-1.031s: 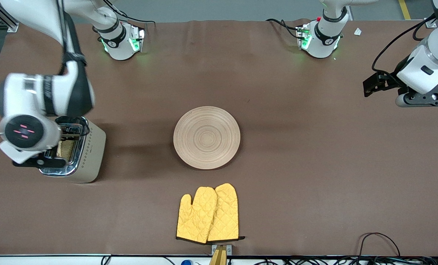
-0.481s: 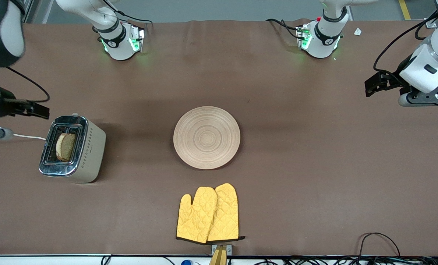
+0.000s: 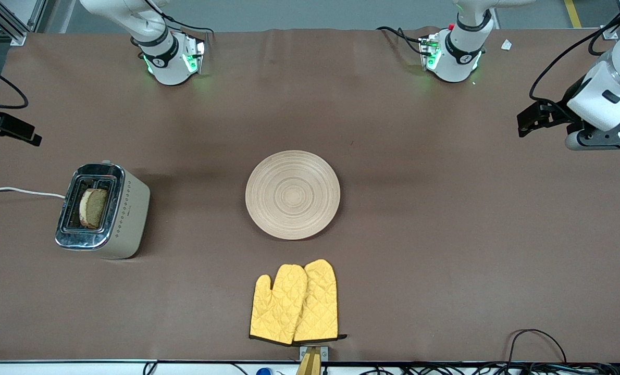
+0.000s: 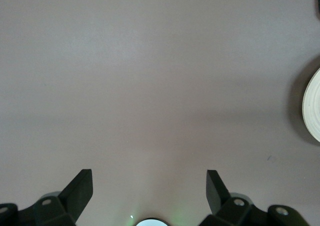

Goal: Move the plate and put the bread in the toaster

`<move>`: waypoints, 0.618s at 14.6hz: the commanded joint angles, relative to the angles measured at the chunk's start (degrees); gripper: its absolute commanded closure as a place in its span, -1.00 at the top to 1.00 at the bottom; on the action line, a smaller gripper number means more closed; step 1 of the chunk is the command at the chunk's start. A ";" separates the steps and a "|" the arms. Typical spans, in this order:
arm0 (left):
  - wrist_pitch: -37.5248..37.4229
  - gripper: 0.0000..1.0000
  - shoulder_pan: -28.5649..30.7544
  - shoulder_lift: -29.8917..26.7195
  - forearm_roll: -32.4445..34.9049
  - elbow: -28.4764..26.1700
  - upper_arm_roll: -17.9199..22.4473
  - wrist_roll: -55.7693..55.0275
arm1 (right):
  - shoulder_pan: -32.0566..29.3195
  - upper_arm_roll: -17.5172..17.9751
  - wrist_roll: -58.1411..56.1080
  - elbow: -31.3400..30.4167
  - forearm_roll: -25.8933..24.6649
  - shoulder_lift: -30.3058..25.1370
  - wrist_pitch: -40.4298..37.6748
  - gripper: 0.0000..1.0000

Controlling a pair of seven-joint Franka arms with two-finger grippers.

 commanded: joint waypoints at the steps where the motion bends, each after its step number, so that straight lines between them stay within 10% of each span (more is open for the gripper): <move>1: -0.69 1.00 -0.11 0.39 0.04 1.11 0.20 -0.24 | -6.77 7.86 -0.06 -6.52 0.91 -5.55 3.34 1.00; 9: -0.52 1.00 -0.11 0.30 0.04 1.29 0.20 0.11 | -8.55 10.08 0.99 -2.04 0.65 -4.85 0.18 1.00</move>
